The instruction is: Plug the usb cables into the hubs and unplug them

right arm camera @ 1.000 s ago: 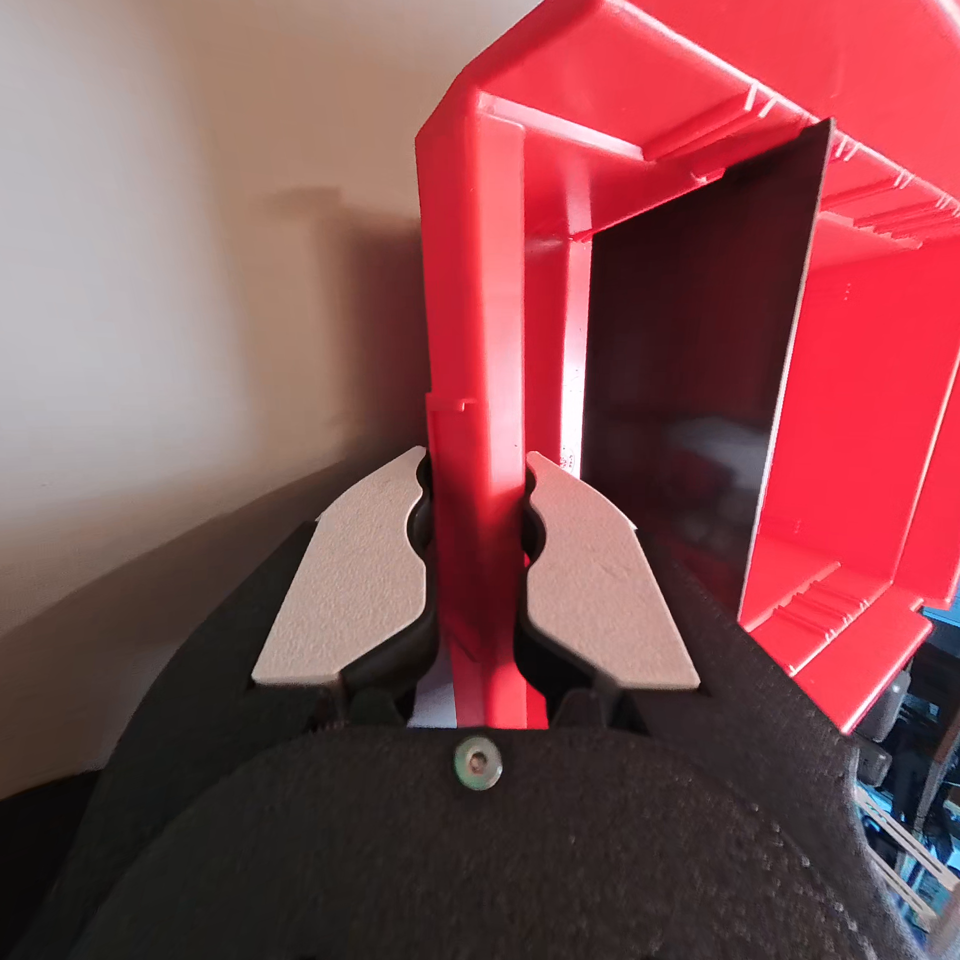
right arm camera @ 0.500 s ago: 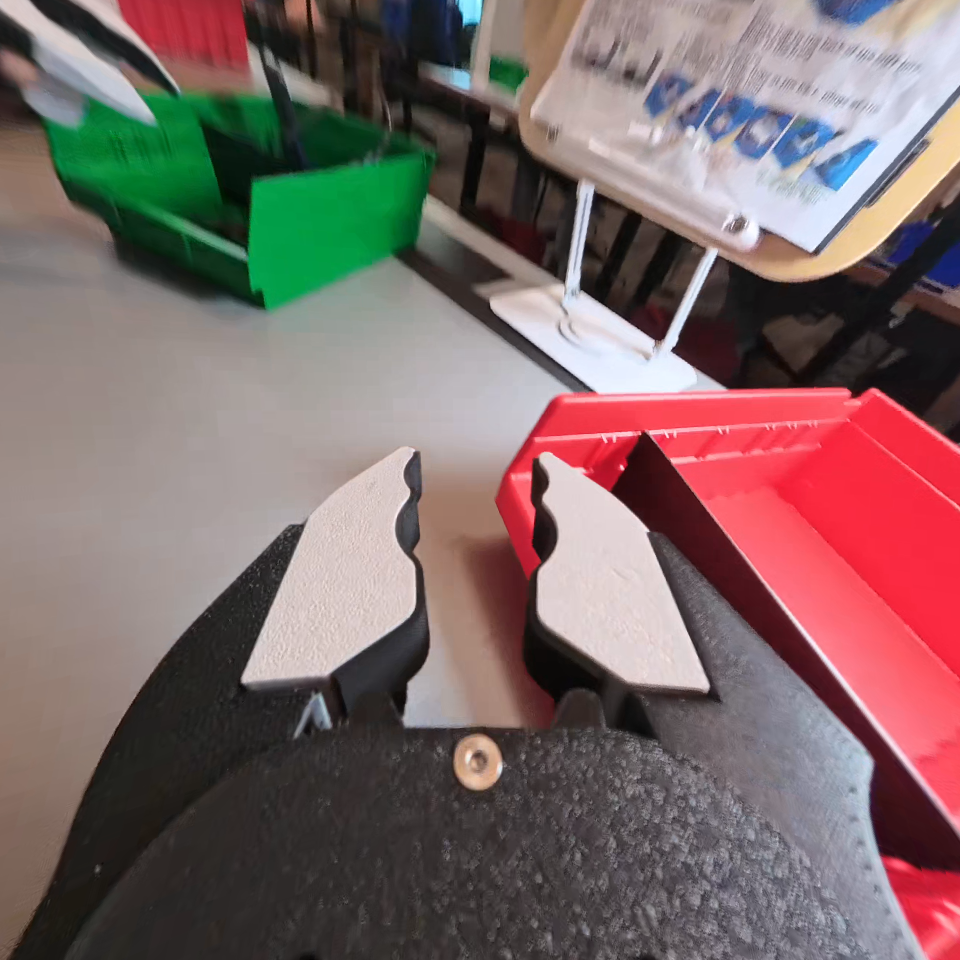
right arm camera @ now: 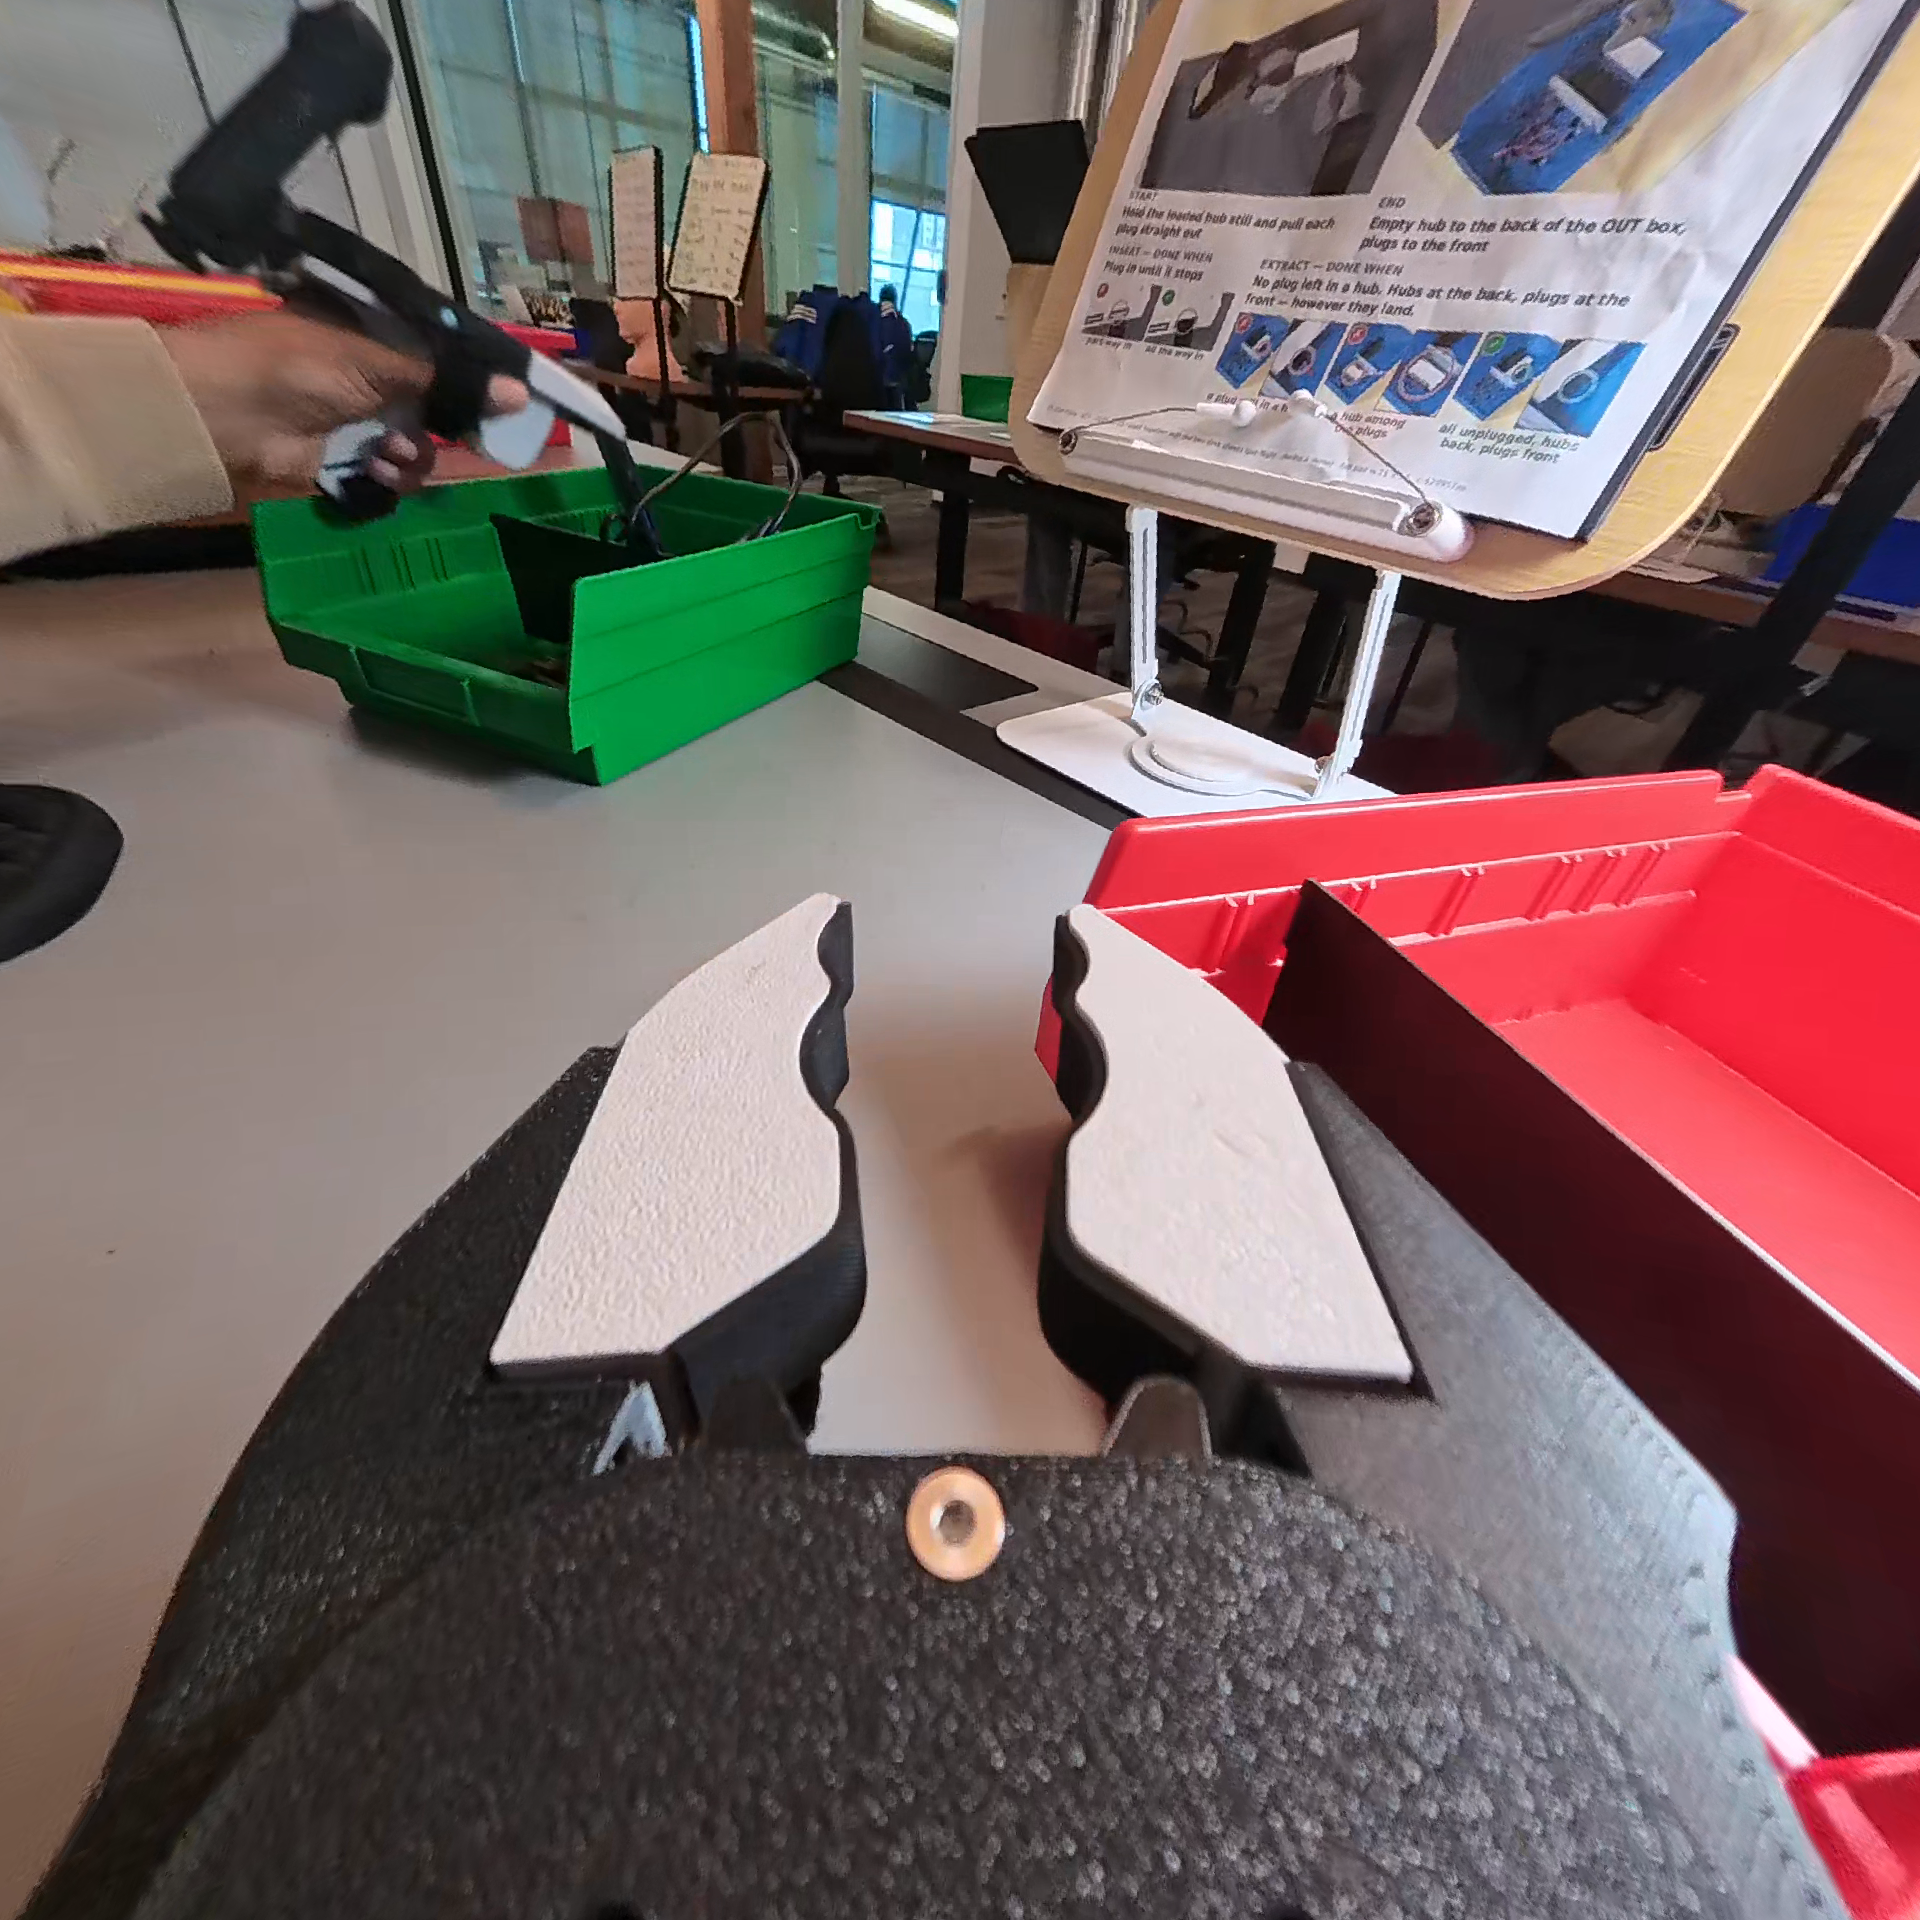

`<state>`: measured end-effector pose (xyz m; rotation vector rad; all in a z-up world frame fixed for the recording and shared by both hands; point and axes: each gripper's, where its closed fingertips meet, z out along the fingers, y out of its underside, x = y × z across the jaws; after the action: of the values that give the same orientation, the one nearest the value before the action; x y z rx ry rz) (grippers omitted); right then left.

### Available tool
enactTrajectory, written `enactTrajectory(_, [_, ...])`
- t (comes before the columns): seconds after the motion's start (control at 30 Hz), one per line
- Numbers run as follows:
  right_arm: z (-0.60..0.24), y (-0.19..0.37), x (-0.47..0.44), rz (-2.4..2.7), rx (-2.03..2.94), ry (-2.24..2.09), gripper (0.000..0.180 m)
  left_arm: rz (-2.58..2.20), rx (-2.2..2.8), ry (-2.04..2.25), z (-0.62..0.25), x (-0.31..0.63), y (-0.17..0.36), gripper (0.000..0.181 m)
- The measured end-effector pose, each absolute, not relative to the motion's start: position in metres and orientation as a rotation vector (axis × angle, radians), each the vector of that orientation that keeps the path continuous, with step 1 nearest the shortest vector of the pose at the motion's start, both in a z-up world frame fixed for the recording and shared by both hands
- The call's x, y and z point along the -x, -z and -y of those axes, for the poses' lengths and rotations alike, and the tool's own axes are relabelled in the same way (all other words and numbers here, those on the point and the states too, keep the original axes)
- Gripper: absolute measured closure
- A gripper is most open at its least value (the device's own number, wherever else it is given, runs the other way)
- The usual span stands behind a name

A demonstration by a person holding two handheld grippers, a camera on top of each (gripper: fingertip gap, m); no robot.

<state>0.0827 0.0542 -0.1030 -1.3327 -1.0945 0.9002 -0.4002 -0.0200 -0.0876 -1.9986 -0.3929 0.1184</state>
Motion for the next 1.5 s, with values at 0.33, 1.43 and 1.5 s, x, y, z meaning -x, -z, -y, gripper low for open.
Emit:
enactTrajectory(0.33, [-0.054,0.109,-0.081,1.104,1.357,-0.906,0.143,0.391,2.106,-0.197,0.005,0.406,0.112,0.133])
enactTrajectory(1.43, [-0.007,0.083,-0.066,1.26,1.21,-1.124,0.143,-0.575,1.52,0.383,0.066,0.138,-0.083,0.134])
enactTrajectory(1.5, [0.012,0.058,-0.061,1.323,1.12,-1.163,0.143,-0.707,1.474,0.572,0.077,0.096,-0.071,0.134])
